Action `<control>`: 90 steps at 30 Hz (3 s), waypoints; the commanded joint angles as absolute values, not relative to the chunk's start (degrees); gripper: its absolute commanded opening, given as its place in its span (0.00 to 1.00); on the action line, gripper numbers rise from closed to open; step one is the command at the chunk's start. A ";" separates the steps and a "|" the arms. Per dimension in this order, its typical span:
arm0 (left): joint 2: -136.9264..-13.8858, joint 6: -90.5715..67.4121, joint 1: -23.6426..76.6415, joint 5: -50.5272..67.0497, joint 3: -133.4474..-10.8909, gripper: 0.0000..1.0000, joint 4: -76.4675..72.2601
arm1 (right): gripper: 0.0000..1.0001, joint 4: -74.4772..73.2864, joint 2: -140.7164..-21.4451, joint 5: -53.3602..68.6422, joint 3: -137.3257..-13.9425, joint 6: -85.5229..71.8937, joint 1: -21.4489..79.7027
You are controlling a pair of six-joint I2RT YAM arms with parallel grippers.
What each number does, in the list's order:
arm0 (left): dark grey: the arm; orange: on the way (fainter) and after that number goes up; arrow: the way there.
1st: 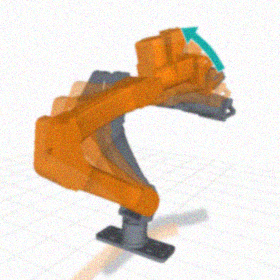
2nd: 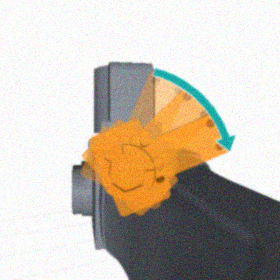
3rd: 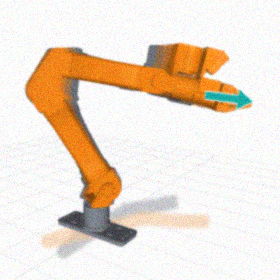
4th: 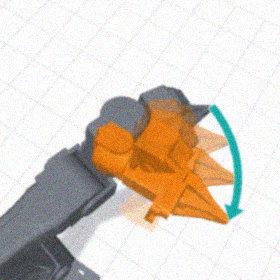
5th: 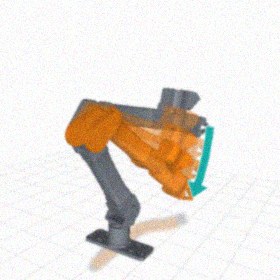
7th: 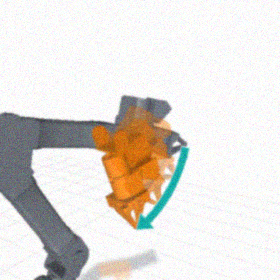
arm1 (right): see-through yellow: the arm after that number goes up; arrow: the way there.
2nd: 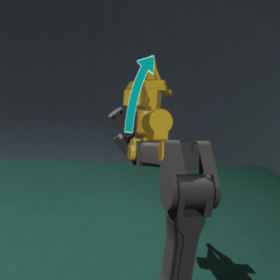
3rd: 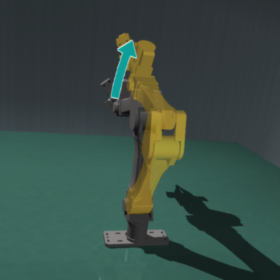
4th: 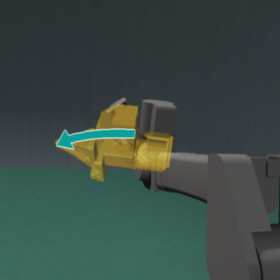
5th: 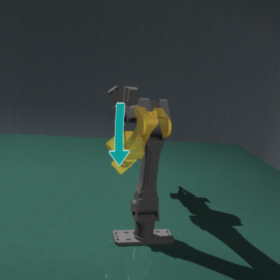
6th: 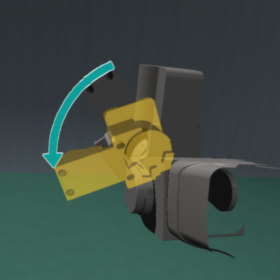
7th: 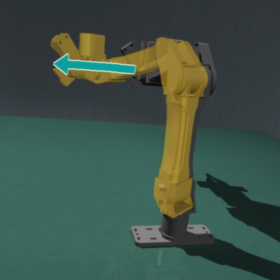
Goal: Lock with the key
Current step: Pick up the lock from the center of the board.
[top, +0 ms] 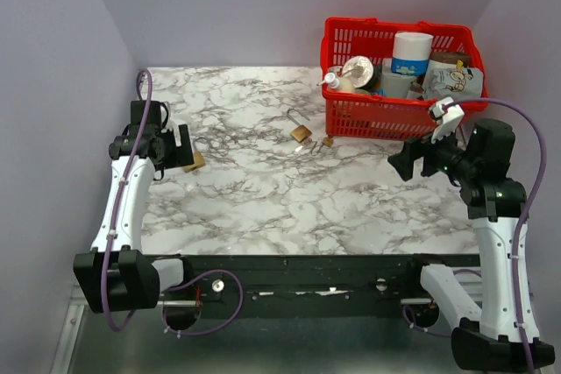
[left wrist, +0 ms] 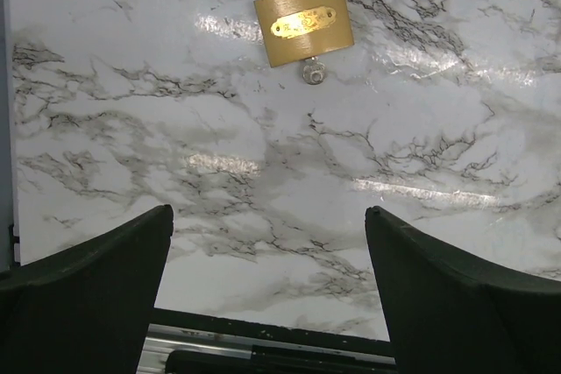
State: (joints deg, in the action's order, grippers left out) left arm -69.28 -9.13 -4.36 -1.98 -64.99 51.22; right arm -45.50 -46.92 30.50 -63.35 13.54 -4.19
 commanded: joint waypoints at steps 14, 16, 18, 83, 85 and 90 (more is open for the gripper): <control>-86.11 -23.64 -3.25 -15.02 -66.70 0.99 39.90 | 1.00 -46.05 -51.85 16.70 -63.37 11.25 -3.96; -88.49 -25.30 -2.99 -16.43 -68.20 0.99 39.73 | 1.00 -45.97 -51.68 17.14 -62.76 11.25 -3.96; -91.75 -25.84 -2.64 -16.44 -69.77 0.99 39.55 | 1.00 -45.70 -51.77 17.49 -62.23 11.16 -4.04; -68.84 -23.51 7.82 32.85 -56.96 0.00 19.44 | 1.00 -43.17 -53.88 49.93 -65.49 8.45 8.41; -67.33 -26.88 8.69 40.55 -55.55 0.00 13.92 | 1.00 -39.12 -53.88 45.98 -64.95 6.25 10.97; -66.27 -27.87 12.30 49.12 -55.98 0.00 12.30 | 1.00 -34.63 -56.42 43.76 -66.61 10.95 17.04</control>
